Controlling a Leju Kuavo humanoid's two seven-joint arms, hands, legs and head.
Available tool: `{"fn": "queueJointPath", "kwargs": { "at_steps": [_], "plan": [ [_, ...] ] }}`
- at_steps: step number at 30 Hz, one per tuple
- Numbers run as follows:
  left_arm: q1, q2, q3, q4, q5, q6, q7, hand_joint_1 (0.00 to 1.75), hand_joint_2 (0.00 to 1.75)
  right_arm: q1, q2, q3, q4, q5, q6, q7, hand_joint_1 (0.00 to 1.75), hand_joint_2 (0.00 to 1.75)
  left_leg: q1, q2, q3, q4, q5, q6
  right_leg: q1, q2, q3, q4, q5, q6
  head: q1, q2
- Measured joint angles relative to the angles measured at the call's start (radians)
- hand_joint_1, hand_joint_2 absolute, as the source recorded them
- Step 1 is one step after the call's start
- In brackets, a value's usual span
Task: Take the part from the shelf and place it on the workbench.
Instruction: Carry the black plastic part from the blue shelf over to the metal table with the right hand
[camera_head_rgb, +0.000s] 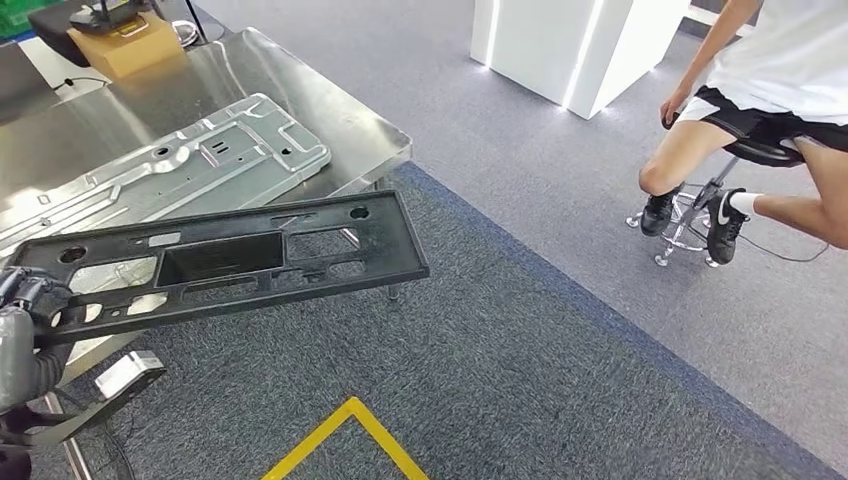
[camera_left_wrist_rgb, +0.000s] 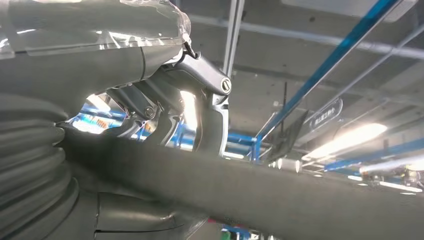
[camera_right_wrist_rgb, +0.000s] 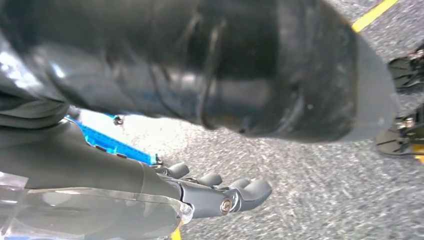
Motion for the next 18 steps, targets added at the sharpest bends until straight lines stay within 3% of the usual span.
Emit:
{"fn": "queueJointPath", "kwargs": {
  "at_steps": [2,5,6,8,9,10,11,12,14,16,18],
  "plan": [
    [0.003,0.000,0.003,0.000,0.000,0.000,0.002,1.75,1.75,0.002,0.001,0.000,0.000,-0.002,0.000,0.000,0.00,0.00,-0.008,0.004,-0.006,-0.015,-0.003,0.016,0.002,-0.007,0.001,0.002,-0.007,0.013,0.000,0.000],
    [0.008,0.000,0.011,-0.001,-0.001,0.000,0.000,1.75,1.75,0.004,0.001,0.000,0.000,-0.007,0.000,-0.001,0.00,0.00,-0.006,-0.011,0.003,-0.021,0.010,0.039,0.001,-0.014,-0.003,0.029,-0.036,0.027,0.000,0.000],
    [0.009,0.000,0.014,-0.002,-0.001,0.000,0.000,1.75,1.75,0.003,0.002,0.000,0.000,-0.008,0.000,-0.001,0.00,0.00,-0.005,-0.016,0.006,-0.023,0.011,0.045,0.000,-0.013,-0.023,0.074,-0.062,0.030,0.000,0.000],
    [0.009,0.000,0.017,-0.002,0.000,0.000,0.000,1.75,1.75,0.003,0.003,0.000,0.000,-0.010,0.000,-0.002,0.00,0.00,-0.009,-0.027,0.008,-0.024,0.009,0.054,0.000,-0.010,-0.092,0.208,-0.123,0.032,0.000,0.000],
    [0.010,0.000,0.018,-0.002,0.000,0.000,0.000,1.75,1.75,0.003,0.004,0.000,0.000,-0.010,0.000,-0.002,0.00,0.00,-0.011,-0.034,0.009,-0.023,0.007,0.056,0.001,-0.009,-0.126,0.267,-0.140,0.031,0.000,0.000],
    [0.011,0.000,0.018,-0.002,0.000,0.000,-0.001,1.75,1.75,0.003,0.004,0.000,0.000,-0.010,0.000,-0.002,0.00,0.00,-0.013,-0.043,0.012,-0.023,0.006,0.057,0.001,-0.008,-0.147,0.295,-0.136,0.030,0.000,0.000],
    [0.011,0.000,0.018,-0.002,0.000,-0.001,-0.002,1.75,1.75,0.003,0.004,0.000,0.000,-0.010,0.000,-0.002,0.00,0.00,-0.015,-0.053,0.015,-0.023,0.004,0.058,0.001,-0.005,-0.148,0.283,-0.111,0.026,0.000,0.000],
    [0.011,0.000,0.018,-0.002,-0.001,-0.001,-0.003,1.75,1.75,0.003,0.004,0.000,0.000,-0.010,0.000,-0.002,0.00,0.00,-0.016,-0.063,0.019,-0.023,0.003,0.058,0.002,0.001,-0.133,0.236,-0.071,0.021,0.000,0.000],
    [0.010,0.000,0.018,-0.002,0.000,-0.001,-0.004,1.75,1.75,0.005,0.004,0.000,0.000,-0.011,0.000,-0.002,0.00,0.00,-0.018,-0.083,0.024,-0.022,-0.002,0.055,0.004,0.045,-0.080,0.101,0.002,0.007,0.000,0.000],
    [0.010,0.000,0.018,-0.002,0.000,-0.002,-0.006,1.75,1.75,0.007,0.004,0.000,0.000,-0.011,0.000,-0.002,0.00,0.00,-0.017,-0.104,0.020,-0.022,-0.003,0.047,0.006,0.078,-0.050,0.026,0.023,-0.002,0.000,0.000],
    [0.012,0.001,0.019,-0.002,0.000,-0.003,-0.008,1.75,1.75,0.007,0.004,0.000,0.000,-0.011,0.000,-0.002,0.00,0.00,-0.014,-0.127,0.016,-0.027,-0.001,0.034,0.006,0.065,-0.041,0.012,0.021,-0.005,0.000,0.000]
  ]
}}
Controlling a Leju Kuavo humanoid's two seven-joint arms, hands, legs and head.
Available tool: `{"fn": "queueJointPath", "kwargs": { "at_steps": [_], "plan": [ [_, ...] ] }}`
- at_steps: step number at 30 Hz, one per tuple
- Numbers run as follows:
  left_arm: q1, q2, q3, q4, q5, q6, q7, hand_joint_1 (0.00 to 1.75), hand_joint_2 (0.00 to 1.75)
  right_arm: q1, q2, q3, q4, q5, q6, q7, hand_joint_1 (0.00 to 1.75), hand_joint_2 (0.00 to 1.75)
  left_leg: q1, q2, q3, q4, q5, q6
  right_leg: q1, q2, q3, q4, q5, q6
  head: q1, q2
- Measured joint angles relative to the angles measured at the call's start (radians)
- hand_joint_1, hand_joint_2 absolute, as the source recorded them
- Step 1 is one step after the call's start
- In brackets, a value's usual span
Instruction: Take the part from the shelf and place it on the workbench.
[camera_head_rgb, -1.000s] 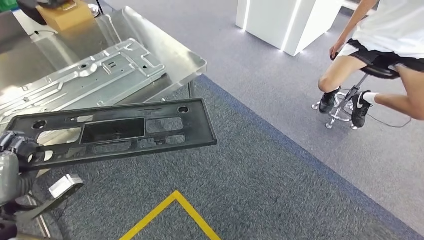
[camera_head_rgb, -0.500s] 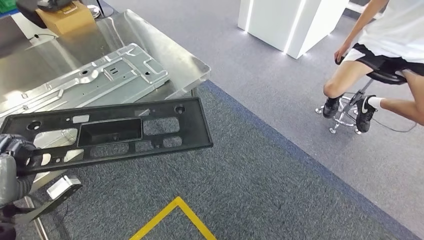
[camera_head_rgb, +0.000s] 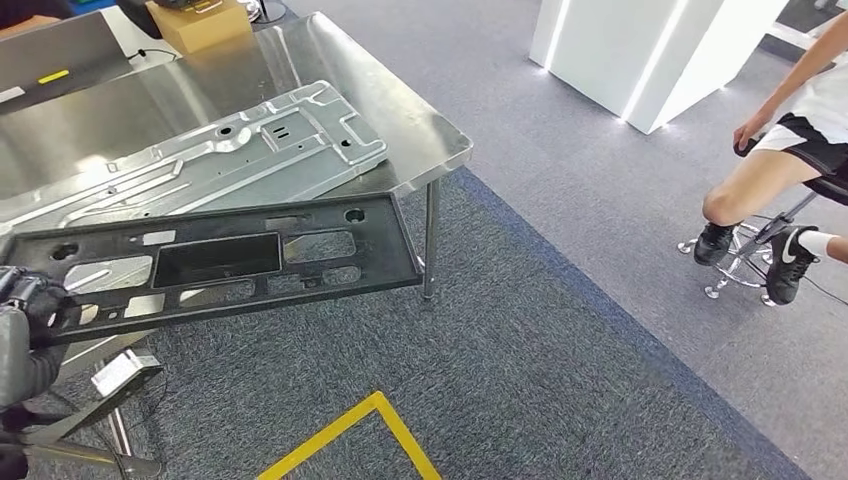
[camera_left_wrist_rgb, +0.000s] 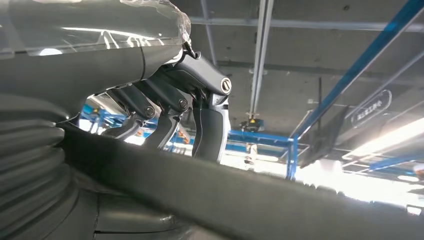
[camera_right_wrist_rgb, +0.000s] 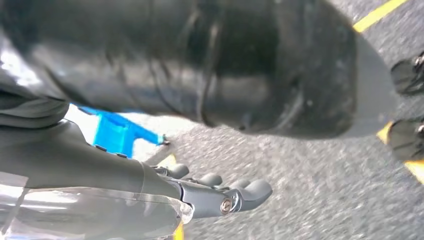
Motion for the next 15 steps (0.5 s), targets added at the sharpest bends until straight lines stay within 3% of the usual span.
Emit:
{"fn": "queueJointPath", "kwargs": {
  "at_steps": [1,3,5,6,7,8,10,12,13,15],
  "plan": [
    [0.002,0.001,0.001,0.000,0.000,0.000,0.000,1.75,1.75,-0.001,0.000,0.000,0.000,0.000,0.000,0.000,0.00,0.00,0.000,0.000,-0.001,0.001,-0.002,-0.005,-0.002,-0.012,0.005,-0.009,0.002,-0.002,0.000,0.000],
    [0.000,0.003,0.003,0.000,0.000,0.000,0.000,1.75,1.75,-0.001,0.001,0.000,0.000,0.000,0.000,0.000,0.00,0.00,-0.002,0.039,-0.018,0.042,-0.032,-0.016,-0.008,-0.039,0.016,-0.027,0.007,-0.008,-0.002,0.000],
    [-0.004,0.003,0.004,0.000,0.000,0.000,0.000,1.75,1.75,0.000,0.003,0.000,0.000,0.000,0.001,0.000,0.00,0.00,0.001,0.092,-0.070,0.153,-0.094,-0.026,-0.007,-0.066,0.021,-0.034,0.007,-0.013,-0.003,0.000],
    [-0.004,0.003,0.004,0.000,0.000,0.000,0.001,1.75,1.75,0.000,0.004,0.000,0.000,0.000,0.001,0.000,0.00,0.00,0.004,0.104,-0.099,0.211,-0.118,-0.031,-0.006,-0.080,0.022,-0.033,0.006,-0.013,-0.003,0.000],
    [-0.003,0.003,0.004,0.000,0.000,0.000,0.000,1.75,1.75,0.000,0.004,0.000,0.000,0.000,0.001,0.000,0.00,0.00,0.006,0.110,-0.117,0.247,-0.126,-0.036,-0.006,-0.093,0.023,-0.033,0.003,-0.013,-0.003,0.000],
    [-0.003,0.003,0.004,0.000,0.000,0.000,0.000,1.75,1.75,-0.001,0.005,0.000,0.000,0.000,0.001,0.000,0.00,0.00,0.008,0.113,-0.118,0.247,-0.114,-0.039,-0.006,-0.106,0.025,-0.032,0.001,-0.012,-0.003,0.000],
    [-0.002,0.003,0.004,0.000,0.000,0.000,-0.001,1.75,1.75,-0.002,0.005,0.000,0.000,-0.001,0.001,0.000,0.00,0.00,0.011,0.133,-0.062,0.138,-0.049,-0.041,-0.006,-0.132,0.031,-0.029,-0.006,-0.007,-0.003,0.000],
    [0.000,0.003,0.006,-0.001,0.004,0.001,0.000,1.75,1.75,-0.002,0.007,0.000,0.000,-0.006,0.000,0.000,0.00,0.00,0.007,0.163,-0.001,0.022,-0.005,-0.032,-0.004,-0.152,0.039,-0.026,-0.014,0.001,-0.003,0.000],
    [0.003,0.003,0.008,-0.001,0.006,0.002,0.001,1.75,1.75,-0.001,0.008,0.000,0.000,-0.010,0.000,0.000,0.00,0.00,0.004,0.171,0.013,-0.007,0.002,-0.023,-0.002,-0.160,0.044,-0.025,-0.016,0.007,-0.003,0.000],
    [0.012,0.003,0.015,-0.002,0.011,0.004,0.003,1.75,1.75,-0.002,0.010,0.000,0.000,-0.016,-0.001,0.000,0.00,0.00,0.000,0.154,0.010,-0.012,0.003,-0.007,-0.001,-0.177,0.051,-0.029,-0.018,0.017,-0.002,0.000]
  ]
}}
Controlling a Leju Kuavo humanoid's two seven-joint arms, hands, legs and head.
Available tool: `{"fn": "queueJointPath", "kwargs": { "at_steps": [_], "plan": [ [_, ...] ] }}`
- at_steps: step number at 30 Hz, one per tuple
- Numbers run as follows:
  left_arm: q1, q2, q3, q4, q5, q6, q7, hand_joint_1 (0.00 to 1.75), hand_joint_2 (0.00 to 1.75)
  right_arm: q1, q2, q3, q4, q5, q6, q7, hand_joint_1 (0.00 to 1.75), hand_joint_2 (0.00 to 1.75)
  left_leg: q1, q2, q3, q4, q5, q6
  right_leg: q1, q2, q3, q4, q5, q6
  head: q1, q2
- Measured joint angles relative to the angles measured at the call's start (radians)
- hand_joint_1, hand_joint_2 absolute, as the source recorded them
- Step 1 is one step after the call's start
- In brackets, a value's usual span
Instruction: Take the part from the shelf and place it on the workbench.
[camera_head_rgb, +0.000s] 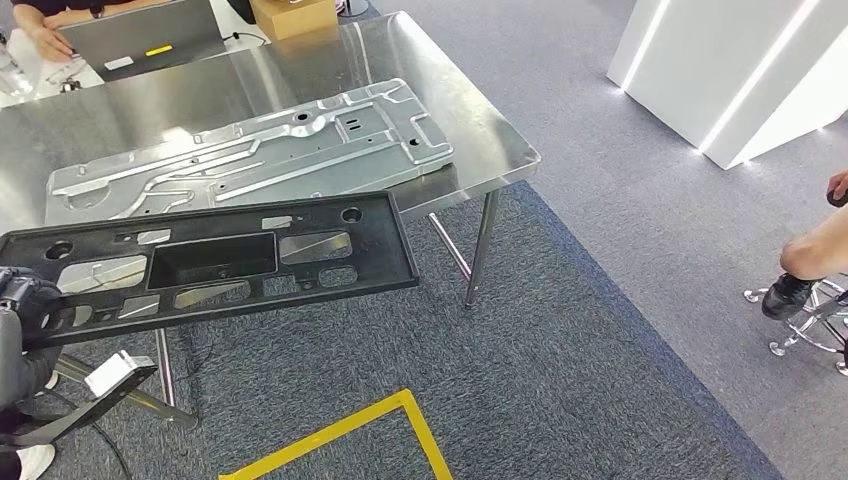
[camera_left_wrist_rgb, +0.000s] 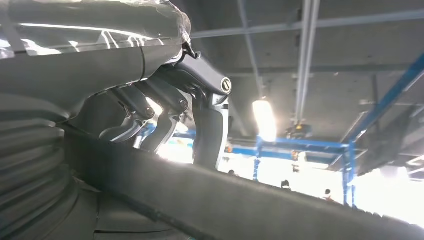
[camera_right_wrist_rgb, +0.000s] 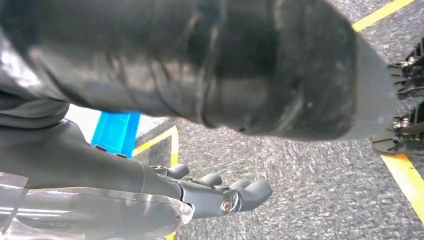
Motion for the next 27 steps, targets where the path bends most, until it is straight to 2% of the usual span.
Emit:
{"fn": "queueJointPath", "kwargs": {
  "at_steps": [1,2,3,5,6,7,8,9,10,11,12,13,14,16,17,18,20,21,22,23,24,25,27],
  "plan": [
    [0.004,0.000,0.004,0.000,0.002,0.000,0.001,1.75,1.75,-0.001,0.000,0.000,0.000,-0.002,0.000,0.000,0.00,0.00,0.003,-0.010,0.002,-0.005,0.003,0.007,-0.001,-0.002,0.004,0.000,-0.003,0.006,0.000,0.000],
    [0.007,0.000,0.007,-0.001,0.003,0.001,0.001,1.75,1.75,-0.001,0.000,0.000,0.000,-0.003,0.000,0.000,0.00,0.00,0.005,-0.019,0.006,-0.010,0.008,0.015,-0.002,0.011,0.004,0.009,-0.013,0.010,0.000,0.000],
    [0.009,0.000,0.009,-0.001,0.004,0.001,0.002,1.75,1.75,0.000,0.001,0.000,0.000,-0.003,0.000,0.000,0.00,0.00,0.008,-0.028,0.009,-0.016,0.013,0.022,-0.003,0.034,-0.006,0.036,-0.034,0.013,0.000,0.000],
    [0.011,-0.002,0.011,-0.002,0.004,0.001,0.003,1.75,1.75,0.002,0.001,0.000,0.000,-0.003,0.000,-0.001,0.00,0.00,0.009,-0.046,0.010,-0.020,0.019,0.031,-0.005,0.088,-0.060,0.154,-0.101,0.015,0.000,0.000],
    [0.012,-0.002,0.011,-0.002,0.004,0.001,0.003,1.75,1.75,0.002,0.002,0.000,0.000,-0.003,0.000,-0.001,0.00,0.00,0.008,-0.055,0.009,-0.020,0.019,0.031,-0.006,0.101,-0.096,0.223,-0.130,0.015,0.000,0.000],
    [0.013,-0.003,0.011,-0.002,0.004,0.001,0.003,1.75,1.75,0.003,0.002,0.000,0.000,-0.003,0.000,0.000,0.00,0.00,0.007,-0.066,0.008,-0.019,0.020,0.032,-0.005,0.105,-0.123,0.272,-0.142,0.015,0.000,0.000],
    [0.014,-0.003,0.011,-0.002,0.004,0.001,0.003,1.75,1.75,0.003,0.002,0.000,0.000,-0.003,-0.001,0.000,0.00,0.00,0.006,-0.079,0.009,-0.019,0.019,0.032,-0.005,0.107,-0.135,0.286,-0.132,0.015,0.000,0.000],
    [0.015,-0.003,0.011,-0.002,0.004,0.001,0.003,1.75,1.75,0.003,0.003,0.000,0.000,-0.003,-0.002,0.000,0.00,0.00,0.005,-0.092,0.010,-0.018,0.019,0.031,-0.005,0.110,-0.127,0.258,-0.101,0.012,0.001,0.000],
    [0.017,-0.003,0.011,-0.002,0.005,0.002,0.003,1.75,1.75,0.004,0.003,0.000,0.000,-0.004,-0.004,-0.001,0.00,0.00,0.005,-0.106,0.012,-0.016,0.018,0.030,-0.006,0.118,-0.102,0.197,-0.059,0.009,0.001,0.000],
    [0.018,-0.004,0.011,-0.002,0.007,0.003,0.003,1.75,1.75,0.005,0.004,0.000,0.000,-0.006,-0.008,-0.001,0.00,0.00,0.005,-0.118,0.013,-0.015,0.016,0.029,-0.006,0.139,-0.072,0.124,-0.022,0.004,0.001,0.000],
    [0.021,-0.004,0.011,-0.002,0.009,0.004,0.003,1.75,1.75,0.008,0.006,0.000,0.000,-0.009,-0.011,-0.002,0.00,0.00,0.003,-0.131,0.012,-0.012,0.014,0.025,-0.006,0.158,-0.046,0.063,0.003,0.000,0.001,0.000],
    [0.023,-0.005,0.011,-0.004,0.012,0.004,0.003,1.75,1.75,0.010,0.007,0.000,0.000,-0.012,-0.014,-0.003,0.00,0.00,0.003,-0.142,0.010,-0.010,0.013,0.021,-0.006,0.171,-0.030,0.024,0.015,-0.003,0.000,0.000],
    [0.026,-0.006,0.012,-0.005,0.014,0.005,0.003,1.75,1.75,0.012,0.009,0.000,0.001,-0.015,-0.016,-0.005,0.00,0.00,0.003,-0.154,0.006,-0.008,0.013,0.015,-0.004,0.176,-0.024,0.009,0.015,-0.005,0.001,0.000],
    [0.034,-0.010,0.016,-0.009,0.024,0.002,0.003,1.75,1.75,0.013,0.012,0.000,0.001,-0.021,-0.018,-0.007,0.00,0.00,0.006,-0.171,-0.002,-0.008,0.014,0.002,-0.004,0.152,-0.022,0.002,0.017,-0.011,0.001,0.000],
    [0.038,-0.011,0.018,-0.011,0.029,-0.001,0.004,1.75,1.75,0.013,0.014,0.000,0.001,-0.023,-0.020,-0.008,0.00,0.00,0.006,-0.158,-0.006,-0.002,0.009,-0.004,-0.005,0.140,-0.020,-0.003,0.019,-0.016,0.000,0.000],
    [0.039,-0.013,0.019,-0.012,0.035,-0.006,0.003,1.75,1.75,0.015,0.017,0.000,0.001,-0.025,-0.022,-0.009,0.00,0.00,0.006,-0.132,-0.017,0.021,-0.007,-0.009,-0.007,0.127,-0.017,-0.008,0.021,-0.022,0.000,0.000],
    [0.037,-0.017,0.021,-0.015,0.045,-0.017,0.000,1.75,1.75,0.018,0.024,0.000,0.001,-0.028,-0.026,-0.010,0.00,0.00,0.007,-0.067,-0.063,0.124,-0.069,-0.019,-0.008,0.100,-0.015,-0.013,0.022,-0.030,0.000,0.000],
    [0.034,-0.020,0.021,-0.015,0.048,-0.021,-0.001,1.75,1.75,0.020,0.027,0.000,0.002,-0.030,-0.027,-0.010,0.00,0.00,0.009,-0.050,-0.096,0.192,-0.103,-0.025,-0.007,0.087,-0.015,-0.013,0.021,-0.033,0.000,0.000],
    [0.034,-0.023,0.020,-0.015,0.049,-0.024,-0.002,1.75,1.75,0.021,0.030,0.000,0.002,-0.034,-0.027,-0.010,0.00,0.00,0.011,-0.044,-0.121,0.246,-0.124,-0.029,-0.006,0.073,-0.016,-0.013,0.019,-0.033,0.000,0.000],
    [0.038,-0.026,0.021,-0.015,0.049,-0.023,0.000,1.75,1.75,0.021,0.035,0.000,0.003,-0.042,-0.028,-0.009,0.00,0.00,0.012,-0.041,-0.130,0.270,-0.125,-0.032,-0.005,0.060,-0.015,-0.012,0.018,-0.033,0.000,0.000],
    [0.047,-0.028,0.023,-0.015,0.048,-0.019,0.004,1.75,1.75,0.022,0.044,0.000,0.003,-0.054,-0.031,-0.009,0.00,0.00,0.013,-0.037,-0.121,0.255,-0.108,-0.034,-0.005,0.047,-0.014,-0.011,0.015,-0.032,0.000,0.000],
    [0.066,-0.030,0.029,-0.017,0.047,-0.009,0.009,1.75,1.75,0.024,0.056,0.000,0.003,-0.070,-0.042,-0.009,0.00,0.00,0.014,-0.028,-0.090,0.201,-0.077,-0.035,-0.006,0.036,-0.011,-0.010,0.012,-0.031,0.000,0.000],
    [0.132,-0.036,0.063,-0.029,0.047,0.036,0.011,1.75,1.75,0.035,0.096,0.000,0.004,-0.109,-0.083,-0.014,0.00,0.00,0.013,0.017,-0.013,0.062,-0.023,-0.032,-0.003,0.018,-0.002,-0.006,0.002,-0.025,0.000,0.000]
  ]
}}
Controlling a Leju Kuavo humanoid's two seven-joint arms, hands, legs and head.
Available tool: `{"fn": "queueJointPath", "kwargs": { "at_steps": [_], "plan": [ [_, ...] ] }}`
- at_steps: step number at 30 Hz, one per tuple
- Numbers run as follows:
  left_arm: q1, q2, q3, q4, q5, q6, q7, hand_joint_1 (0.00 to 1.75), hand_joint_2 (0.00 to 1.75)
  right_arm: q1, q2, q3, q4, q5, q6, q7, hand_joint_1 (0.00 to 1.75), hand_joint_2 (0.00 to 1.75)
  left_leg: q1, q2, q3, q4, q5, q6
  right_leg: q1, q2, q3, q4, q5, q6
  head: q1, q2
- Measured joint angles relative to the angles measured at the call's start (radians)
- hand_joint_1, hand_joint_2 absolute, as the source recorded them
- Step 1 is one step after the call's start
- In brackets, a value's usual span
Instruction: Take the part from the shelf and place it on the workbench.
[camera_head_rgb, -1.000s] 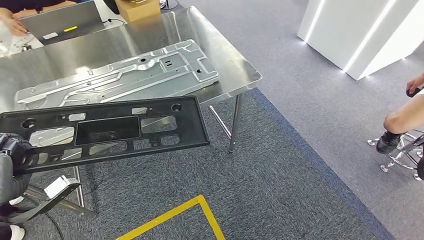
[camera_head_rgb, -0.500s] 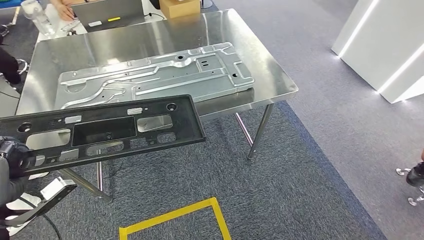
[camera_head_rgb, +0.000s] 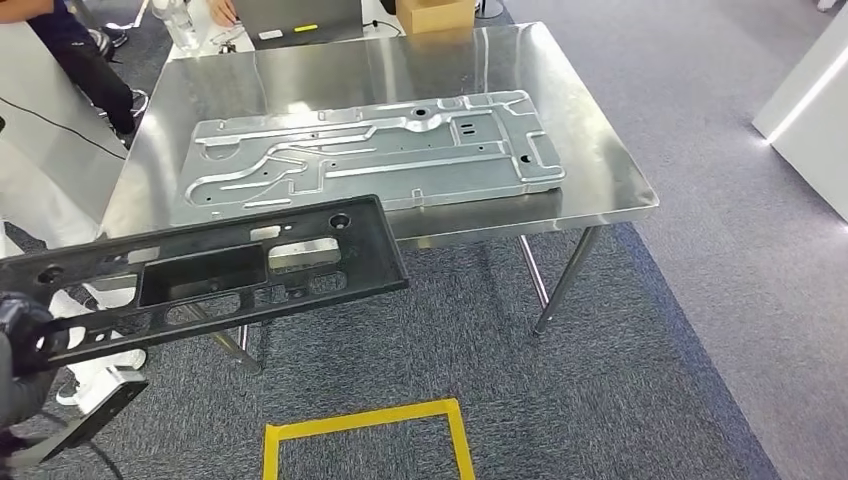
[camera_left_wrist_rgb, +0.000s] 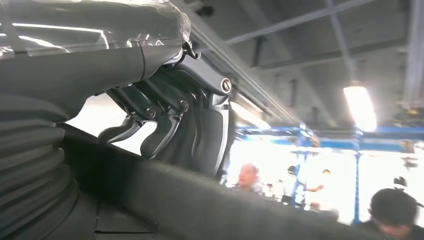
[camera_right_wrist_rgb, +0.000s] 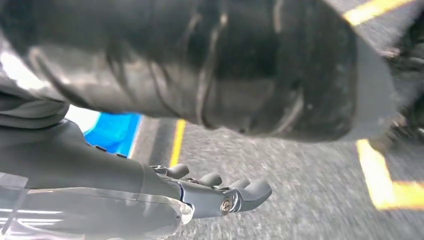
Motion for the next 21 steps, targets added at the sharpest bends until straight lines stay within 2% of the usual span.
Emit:
{"fn": "queueJointPath", "kwargs": {
  "at_steps": [1,2,4,5,6,7,8,9,10,11,12,13,14,16,17,20,21],
  "plan": [
    [0.042,-0.006,0.026,-0.009,0.002,0.032,-0.008,1.75,1.75,0.008,0.025,0.000,0.001,-0.019,-0.026,-0.005,0.00,0.00,-0.001,0.017,0.025,-0.045,0.012,0.006,0.003,-0.008,0.005,0.002,-0.005,0.005,0.000,0.000],
    [0.083,-0.015,0.056,-0.020,0.006,0.064,-0.021,1.75,1.75,0.018,0.052,0.000,0.001,-0.035,-0.049,-0.010,0.00,0.00,-0.003,0.026,0.035,-0.065,0.012,0.013,0.006,-0.016,0.010,0.003,-0.010,0.011,0.000,0.000],
    [0.153,-0.038,0.111,-0.041,0.012,0.110,-0.052,1.75,1.75,0.035,0.101,0.000,0.002,-0.056,-0.077,-0.017,0.00,0.00,-0.005,0.005,0.034,-0.067,0.010,0.028,0.007,-0.037,0.020,0.000,-0.016,0.022,0.000,0.000],
    [0.178,-0.051,0.133,-0.050,0.010,0.121,-0.066,1.75,1.75,0.039,0.119,0.000,0.003,-0.063,-0.082,-0.018,0.00,0.00,-0.004,-0.006,0.036,-0.071,0.013,0.035,0.005,-0.033,0.023,0.004,-0.023,0.028,0.000,0.000],
    [0.193,-0.062,0.149,-0.059,0.005,0.127,-0.077,1.75,1.75,0.042,0.134,0.000,0.003,-0.068,-0.083,-0.018,0.00,0.00,-0.002,-0.015,0.038,-0.076,0.016,0.042,0.003,-0.014,0.020,0.019,-0.037,0.032,0.000,0.000],
    [0.203,-0.072,0.159,-0.065,-0.002,0.128,-0.086,1.75,1.75,0.044,0.146,0.001,0.004,-0.072,-0.083,-0.018,0.00,0.00,0.000,-0.022,0.040,-0.080,0.019,0.049,0.000,0.014,0.006,0.054,-0.063,0.035,0.001,0.000],
    [0.208,-0.082,0.166,-0.071,-0.012,0.129,-0.092,1.75,1.75,0.046,0.153,0.001,0.005,-0.076,-0.081,-0.018,0.00,0.00,0.000,-0.028,0.040,-0.081,0.021,0.053,-0.002,0.048,-0.021,0.112,-0.098,0.036,0.001,0.000],
    [0.211,-0.091,0.170,-0.076,-0.021,0.129,-0.097,1.75,1.75,0.049,0.157,0.001,0.005,-0.080,-0.078,-0.018,0.00,0.00,-0.001,-0.033,0.039,-0.081,0.021,0.056,-0.003,0.071,-0.057,0.183,-0.133,0.036,0.002,0.000],
    [0.214,-0.099,0.172,-0.080,-0.029,0.129,-0.100,1.75,1.75,0.051,0.159,0.001,0.005,-0.083,-0.076,-0.017,0.00,0.00,-0.003,-0.039,0.038,-0.081,0.020,0.058,-0.002,0.081,-0.090,0.246,-0.158,0.036,0.001,0.000],
    [0.216,-0.106,0.172,-0.084,-0.035,0.129,-0.102,1.75,1.75,0.053,0.161,0.001,0.005,-0.086,-0.073,-0.017,0.00,0.00,-0.004,-0.045,0.038,-0.081,0.019,0.059,-0.002,0.085,-0.110,0.283,-0.162,0.036,0.001,0.000],
    [0.219,-0.111,0.172,-0.087,-0.038,0.129,-0.103,1.75,1.75,0.054,0.161,0.002,0.005,-0.088,-0.072,-0.017,0.00,0.00,-0.006,-0.051,0.040,-0.080,0.017,0.059,-0.002,0.086,-0.112,0.280,-0.145,0.034,0.001,0.000],
    [0.220,-0.115,0.172,-0.089,-0.041,0.129,-0.104,1.75,1.75,0.055,0.162,0.002,0.005,-0.090,-0.071,-0.017,0.00,0.00,-0.007,-0.057,0.043,-0.080,0.016,0.058,-0.001,0.087,-0.093,0.236,-0.109,0.030,0.001,0.000],
    [0.222,-0.117,0.173,-0.091,-0.042,0.129,-0.105,1.75,1.75,0.055,0.162,0.002,0.005,-0.090,-0.071,-0.017,0.00,0.00,-0.008,-0.063,0.047,-0.080,0.013,0.057,0.000,0.090,-0.061,0.165,-0.067,0.023,0.001,0.000],
    [0.225,-0.122,0.173,-0.094,-0.043,0.129,-0.106,1.75,1.75,0.056,0.162,0.002,0.005,-0.090,-0.071,-0.017,0.00,0.00,-0.012,-0.073,0.053,-0.077,0.008,0.050,0.004,0.096,-0.007,0.045,-0.016,0.011,0.001,0.000],
    [0.226,-0.124,0.173,-0.096,-0.043,0.129,-0.106,1.75,1.75,0.056,0.164,0.002,0.005,-0.090,-0.071,-0.017,0.00,0.00,-0.013,-0.076,0.053,-0.075,0.005,0.049,0.006,0.098,0.004,0.016,-0.008,0.011,0.001,0.000],
    [0.227,-0.129,0.176,-0.101,-0.043,0.129,-0.107,1.75,1.75,0.057,0.167,0.002,0.005,-0.091,-0.071,-0.016,0.00,0.00,-0.011,-0.078,0.052,-0.070,-0.001,0.048,0.008,0.096,0.006,0.007,-0.009,0.019,0.001,0.000],
    [0.227,-0.130,0.177,-0.102,-0.043,0.129,-0.107,1.75,1.75,0.057,0.167,0.002,0.005,-0.091,-0.071,-0.016,0.00,0.00,-0.010,-0.078,0.054,-0.071,-0.001,0.047,0.009,0.096,0.006,0.007,-0.010,0.017,0.001,0.000]
  ]
}}
